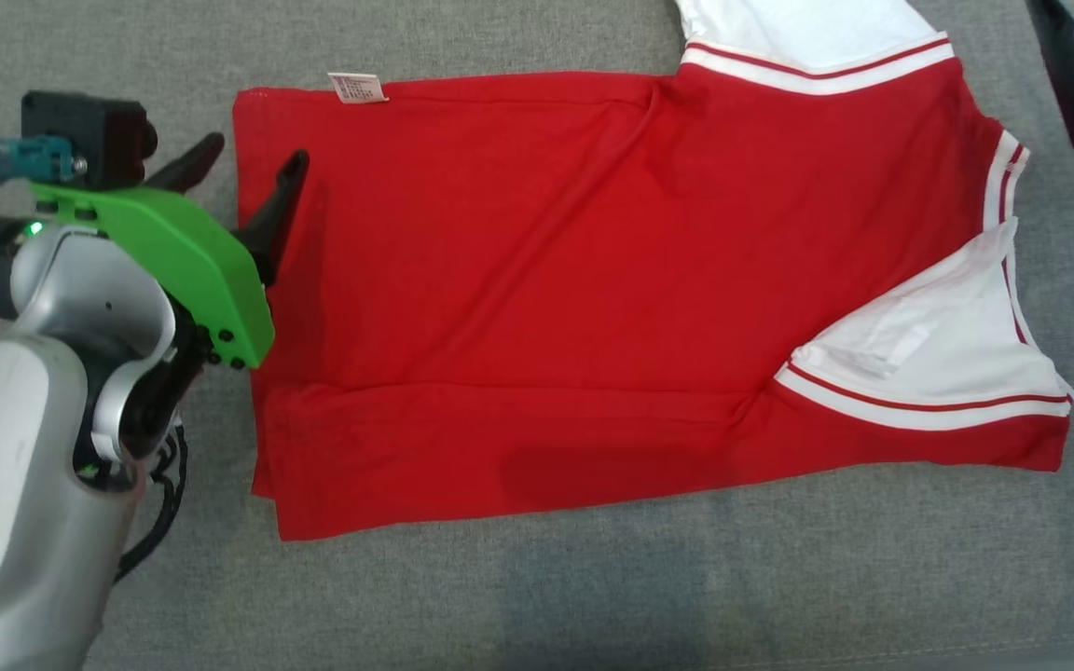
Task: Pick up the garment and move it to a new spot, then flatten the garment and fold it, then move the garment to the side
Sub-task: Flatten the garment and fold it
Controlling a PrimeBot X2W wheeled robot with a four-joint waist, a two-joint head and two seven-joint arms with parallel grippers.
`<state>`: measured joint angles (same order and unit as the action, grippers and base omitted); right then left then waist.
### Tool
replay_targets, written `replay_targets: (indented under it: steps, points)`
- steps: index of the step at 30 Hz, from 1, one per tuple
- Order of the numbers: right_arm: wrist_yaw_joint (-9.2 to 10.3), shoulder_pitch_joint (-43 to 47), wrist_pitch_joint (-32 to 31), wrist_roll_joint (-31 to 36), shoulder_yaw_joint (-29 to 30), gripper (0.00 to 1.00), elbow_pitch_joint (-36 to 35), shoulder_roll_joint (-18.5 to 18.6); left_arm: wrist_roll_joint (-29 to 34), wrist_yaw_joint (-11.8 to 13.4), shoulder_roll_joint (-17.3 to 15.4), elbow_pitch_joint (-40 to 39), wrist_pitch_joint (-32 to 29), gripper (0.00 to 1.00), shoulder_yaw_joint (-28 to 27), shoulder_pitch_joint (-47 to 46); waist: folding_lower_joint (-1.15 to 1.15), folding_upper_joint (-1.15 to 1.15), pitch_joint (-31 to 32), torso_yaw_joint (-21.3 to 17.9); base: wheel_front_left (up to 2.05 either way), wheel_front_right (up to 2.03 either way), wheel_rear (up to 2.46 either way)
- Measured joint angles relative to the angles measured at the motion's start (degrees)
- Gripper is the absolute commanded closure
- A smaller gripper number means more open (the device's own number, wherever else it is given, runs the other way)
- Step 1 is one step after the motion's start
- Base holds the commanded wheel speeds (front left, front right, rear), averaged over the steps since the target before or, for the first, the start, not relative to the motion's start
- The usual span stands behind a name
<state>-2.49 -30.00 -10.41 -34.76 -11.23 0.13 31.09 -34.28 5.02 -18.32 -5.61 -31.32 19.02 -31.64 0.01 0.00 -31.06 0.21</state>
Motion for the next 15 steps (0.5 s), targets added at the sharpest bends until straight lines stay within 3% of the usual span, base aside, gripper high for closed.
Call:
replay_targets:
  steps: [9,15]
  points:
    - [-0.45,-9.73,-2.45,1.74,-1.46,0.00,3.02,-0.02,-0.21,-0.71,4.87,7.26,-0.88,0.00,1.44,-8.48,0.00,0.00,-6.89,1.47,0.00,0.00,0.00]
    - [-0.51,-11.24,-2.44,3.07,-2.03,0.00,6.05,-0.32,0.98,-1.58,5.67,9.83,0.55,0.00,1.98,-12.41,0.00,0.00,-9.37,2.96,0.00,0.00,0.00]
